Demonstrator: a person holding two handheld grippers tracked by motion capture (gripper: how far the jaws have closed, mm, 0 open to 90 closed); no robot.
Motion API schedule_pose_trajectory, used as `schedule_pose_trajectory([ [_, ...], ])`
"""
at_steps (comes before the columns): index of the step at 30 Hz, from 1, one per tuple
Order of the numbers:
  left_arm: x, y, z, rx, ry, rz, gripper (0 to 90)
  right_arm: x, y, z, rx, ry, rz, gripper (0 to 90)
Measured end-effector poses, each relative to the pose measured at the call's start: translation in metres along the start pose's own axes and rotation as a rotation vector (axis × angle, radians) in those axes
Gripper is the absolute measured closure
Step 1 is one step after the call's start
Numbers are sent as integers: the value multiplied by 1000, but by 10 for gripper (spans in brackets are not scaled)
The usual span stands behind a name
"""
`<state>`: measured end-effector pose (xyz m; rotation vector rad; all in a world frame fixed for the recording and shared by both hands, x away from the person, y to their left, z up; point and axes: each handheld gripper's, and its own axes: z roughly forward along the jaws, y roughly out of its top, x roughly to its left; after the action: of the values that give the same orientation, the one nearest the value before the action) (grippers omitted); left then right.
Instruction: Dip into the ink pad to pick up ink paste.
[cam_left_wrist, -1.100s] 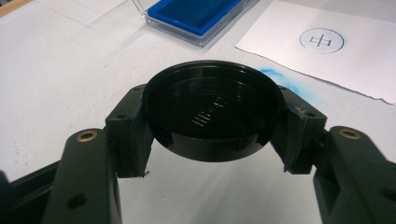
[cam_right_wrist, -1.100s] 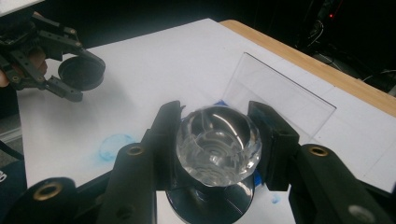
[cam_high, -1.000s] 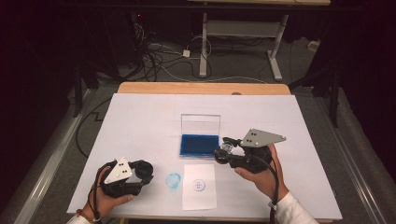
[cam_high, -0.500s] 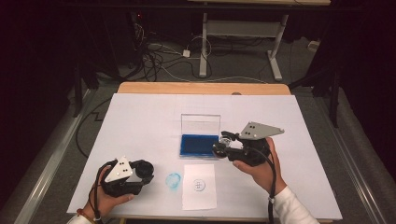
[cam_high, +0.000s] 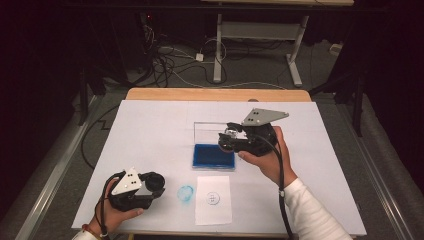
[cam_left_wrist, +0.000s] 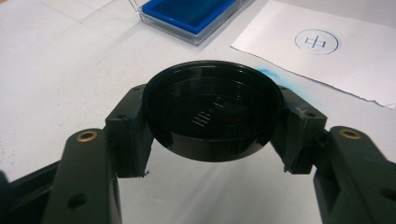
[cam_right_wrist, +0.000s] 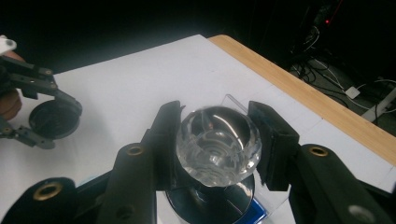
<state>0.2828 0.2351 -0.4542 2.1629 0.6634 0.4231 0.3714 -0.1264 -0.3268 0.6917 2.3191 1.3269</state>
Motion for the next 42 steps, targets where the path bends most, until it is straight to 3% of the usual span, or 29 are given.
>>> schedule_pose_trajectory([
  [9,1,0,-2,-6,1,-1,367,-4,-1,29,40,-16,2,571],
  [29,2,1,-4,-9,-3,6,367,5,-33,102,154,2,22,570],
  [30,2,1,-4,-10,-5,3,367,6,-35,106,160,3,24,570],
  [31,-1,0,-2,-31,-13,-38,367,7,-37,110,167,8,30,570],
  [32,2,1,-3,-10,-6,0,367,8,-39,113,175,7,29,570],
  [42,3,0,-1,-1,-12,6,367,7,-48,129,194,6,59,570],
])
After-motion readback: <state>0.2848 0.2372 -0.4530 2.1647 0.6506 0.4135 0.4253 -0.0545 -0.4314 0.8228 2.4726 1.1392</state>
